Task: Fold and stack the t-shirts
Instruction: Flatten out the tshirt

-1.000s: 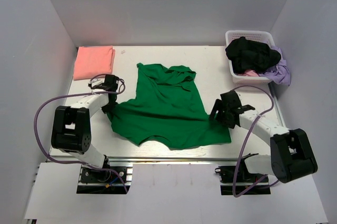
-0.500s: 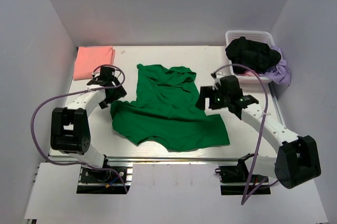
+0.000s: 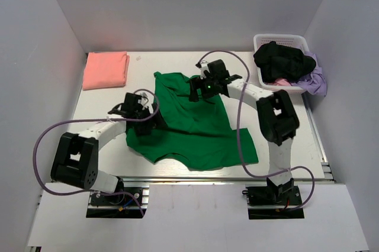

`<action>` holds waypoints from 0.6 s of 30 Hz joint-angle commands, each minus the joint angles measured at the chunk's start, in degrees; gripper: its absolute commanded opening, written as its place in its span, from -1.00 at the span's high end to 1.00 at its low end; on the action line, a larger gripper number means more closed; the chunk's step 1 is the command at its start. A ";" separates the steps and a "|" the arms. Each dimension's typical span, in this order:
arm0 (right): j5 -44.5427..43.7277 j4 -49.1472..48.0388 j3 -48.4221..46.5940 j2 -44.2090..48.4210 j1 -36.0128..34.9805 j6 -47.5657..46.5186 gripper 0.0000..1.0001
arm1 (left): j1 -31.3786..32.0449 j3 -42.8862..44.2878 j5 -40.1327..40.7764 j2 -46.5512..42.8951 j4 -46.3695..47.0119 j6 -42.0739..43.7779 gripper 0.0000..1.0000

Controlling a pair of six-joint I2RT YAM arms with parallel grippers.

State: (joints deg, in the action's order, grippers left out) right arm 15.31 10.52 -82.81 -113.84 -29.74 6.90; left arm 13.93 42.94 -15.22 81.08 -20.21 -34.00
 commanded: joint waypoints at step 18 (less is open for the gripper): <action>-31.22 18.91 -31.89 -23.88 9.86 22.72 -0.81 | 2.41 10.13 10.90 19.81 -13.88 -3.70 -1.00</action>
State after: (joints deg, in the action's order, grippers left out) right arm -6.63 21.39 -112.36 -136.62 -23.88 24.29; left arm 17.06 53.04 -18.74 95.42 -27.29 -38.59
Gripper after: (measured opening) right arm 0.904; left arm 0.995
